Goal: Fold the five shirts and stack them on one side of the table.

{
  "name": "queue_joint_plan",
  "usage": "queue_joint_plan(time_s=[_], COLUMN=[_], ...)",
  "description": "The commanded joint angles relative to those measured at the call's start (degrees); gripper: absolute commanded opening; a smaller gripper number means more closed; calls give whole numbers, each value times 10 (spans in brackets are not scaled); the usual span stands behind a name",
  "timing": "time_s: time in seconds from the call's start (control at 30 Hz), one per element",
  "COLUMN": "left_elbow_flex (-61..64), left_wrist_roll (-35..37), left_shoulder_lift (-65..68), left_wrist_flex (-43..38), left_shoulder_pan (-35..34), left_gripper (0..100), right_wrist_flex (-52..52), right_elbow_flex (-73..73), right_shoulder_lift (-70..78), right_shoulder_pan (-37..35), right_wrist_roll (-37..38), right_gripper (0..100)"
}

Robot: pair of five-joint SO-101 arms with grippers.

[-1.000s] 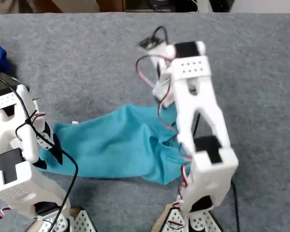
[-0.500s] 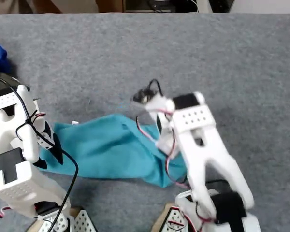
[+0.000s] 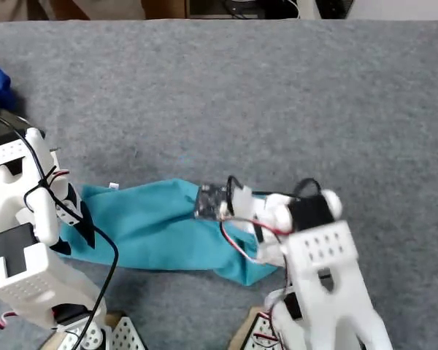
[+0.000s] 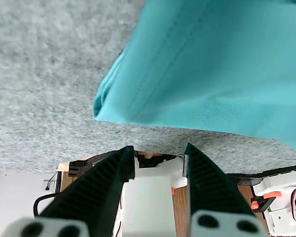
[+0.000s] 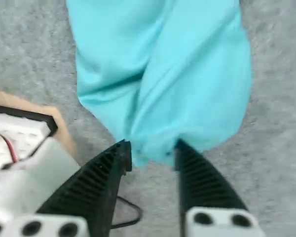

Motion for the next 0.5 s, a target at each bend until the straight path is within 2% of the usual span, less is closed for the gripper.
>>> queue_joint_plan(time_s=[0.0,0.07,0.2,0.33,0.47], left_elbow_flex=[-25,-25,-25,-25,-25], left_wrist_roll=[-3,-3,1,1,2], left_shoulder_lift=[-4,-4,-4,-4,-4], left_wrist_flex=[9,9,9,9,8], left_shoulder_pan=[4,13,47,74,82], left_gripper=[175,175,175,172,171], right_wrist_flex=[6,-6,-45,-117,-175], right_elbow_flex=[-42,-67,-113,-130,-152], right_shoulder_lift=[-74,-90,-62,28,132], right_shoulder_pan=[-5,-2,-1,-1,1], right_wrist_roll=[24,14,-74,-149,-167], right_gripper=[219,217,220,221,221])
